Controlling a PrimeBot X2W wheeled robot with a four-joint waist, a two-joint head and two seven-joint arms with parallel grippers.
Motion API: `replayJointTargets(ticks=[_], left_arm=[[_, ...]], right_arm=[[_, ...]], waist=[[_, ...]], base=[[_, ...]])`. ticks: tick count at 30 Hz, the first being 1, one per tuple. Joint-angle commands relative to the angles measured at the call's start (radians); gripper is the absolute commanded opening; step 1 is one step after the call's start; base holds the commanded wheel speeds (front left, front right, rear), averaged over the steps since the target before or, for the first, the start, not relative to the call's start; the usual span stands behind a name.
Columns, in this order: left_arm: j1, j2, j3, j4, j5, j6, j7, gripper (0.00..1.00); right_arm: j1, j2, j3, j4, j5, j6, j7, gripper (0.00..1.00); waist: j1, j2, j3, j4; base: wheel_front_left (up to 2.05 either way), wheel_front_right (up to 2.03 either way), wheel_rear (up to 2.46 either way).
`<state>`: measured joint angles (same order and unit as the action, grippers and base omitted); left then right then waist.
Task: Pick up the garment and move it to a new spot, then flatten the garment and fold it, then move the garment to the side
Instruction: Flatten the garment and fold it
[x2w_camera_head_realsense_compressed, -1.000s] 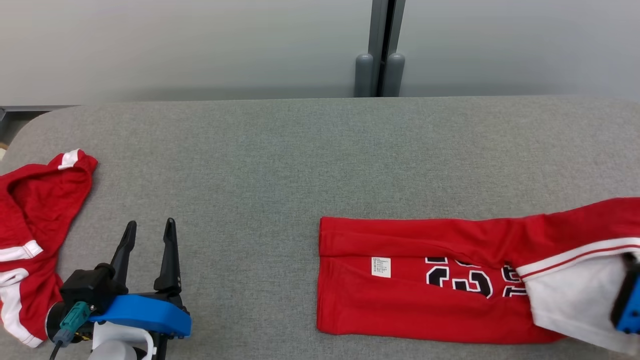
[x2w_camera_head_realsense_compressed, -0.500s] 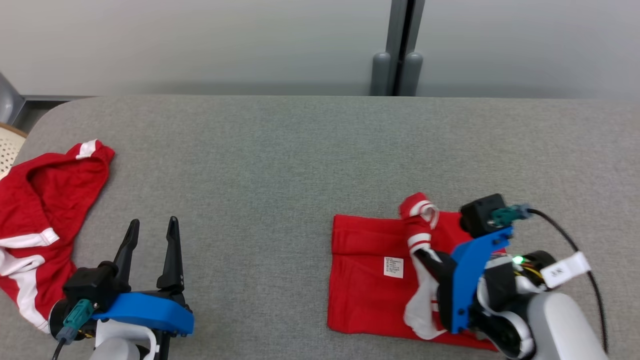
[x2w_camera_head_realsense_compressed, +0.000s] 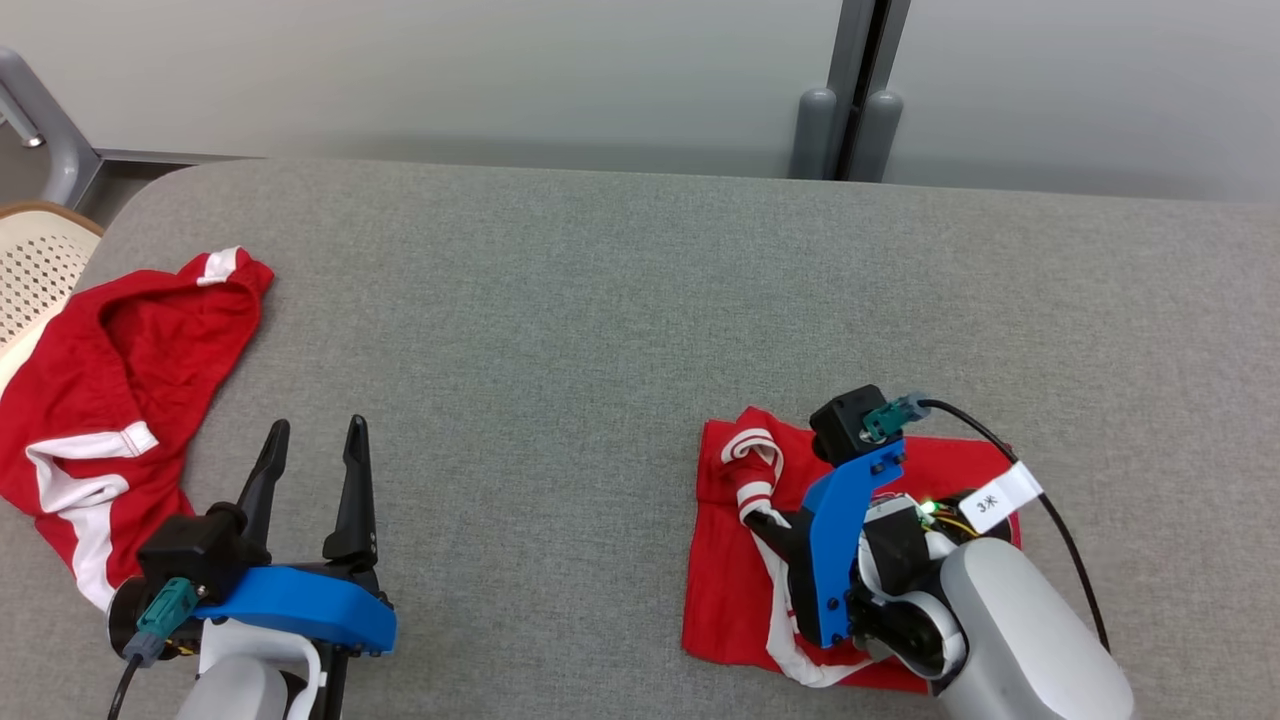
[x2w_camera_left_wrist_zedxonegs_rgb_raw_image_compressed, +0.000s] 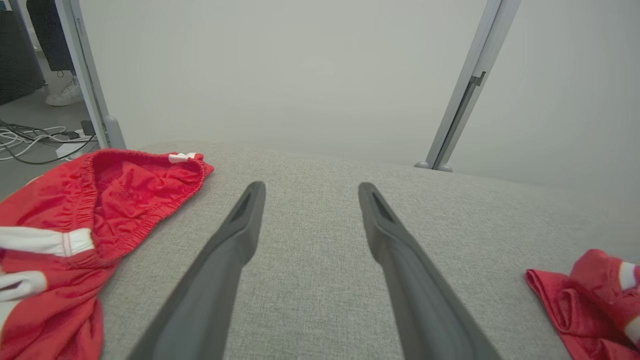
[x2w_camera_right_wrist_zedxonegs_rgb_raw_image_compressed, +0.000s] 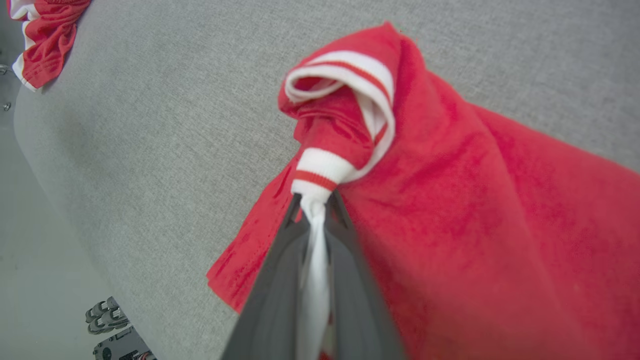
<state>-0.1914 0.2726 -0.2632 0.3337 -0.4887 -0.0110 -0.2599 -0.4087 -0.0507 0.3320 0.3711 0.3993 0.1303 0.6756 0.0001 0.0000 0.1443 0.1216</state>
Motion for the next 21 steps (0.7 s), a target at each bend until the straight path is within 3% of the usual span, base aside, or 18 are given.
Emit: replayJointTargets(ticks=[1, 2, 7, 9, 12, 16, 21], left_arm=[[-0.012, -0.003, 0.002, 0.004, 0.001, -0.003, -0.003, 1.0], [-0.012, -0.003, 0.003, 0.005, 0.0, -0.004, -0.003, 1.0], [-0.012, -0.004, 0.007, 0.009, -0.002, -0.004, -0.004, 1.0], [-0.01, -0.003, 0.012, 0.01, -0.003, -0.004, -0.005, 1.0], [0.002, 0.002, 0.021, 0.009, -0.003, 0.001, -0.005, 1.0], [0.019, 0.006, 0.03, 0.002, -0.002, 0.004, -0.005, 1.0], [0.042, 0.006, 0.039, -0.011, -0.004, 0.009, -0.006, 1.0]], right_arm=[[-0.03, 0.0, 0.018, 0.033, 0.015, 0.001, -0.019, 0.4], [-0.038, 0.0, 0.023, 0.042, 0.026, 0.001, -0.032, 1.0], [-0.055, 0.0, 0.053, 0.029, 0.133, 0.001, -0.103, 1.0], [-0.066, 0.0, 0.072, -0.014, 0.209, 0.001, -0.164, 1.0], [-0.065, -0.002, 0.073, -0.068, 0.23, 0.001, -0.242, 1.0], [-0.03, -0.001, 0.004, -0.141, 0.157, 0.001, -0.309, 1.0], [0.066, -0.01, -0.143, -0.253, -0.018, 0.001, -0.359, 1.0]], waist=[[-0.0001, 0.0, 0.001, -0.002], [-0.0001, 0.0, 0.001, -0.003], [-0.0001, 0.0, -0.001, -0.009], [-0.0001, 0.0, -0.004, -0.013], [-0.0001, 0.0, -0.011, -0.024], [-0.0001, 0.0, -0.024, -0.039], [-0.0001, 0.0, -0.039, -0.052]], base=[[0.0, 0.0, 0.0], [0.0, 0.0, 0.0], [0.0, 0.0, 0.0], [0.0, 0.0, 0.0], [0.0, 0.0, 0.0], [0.0, 0.0, 0.0], [0.0, 0.0, 0.0]])
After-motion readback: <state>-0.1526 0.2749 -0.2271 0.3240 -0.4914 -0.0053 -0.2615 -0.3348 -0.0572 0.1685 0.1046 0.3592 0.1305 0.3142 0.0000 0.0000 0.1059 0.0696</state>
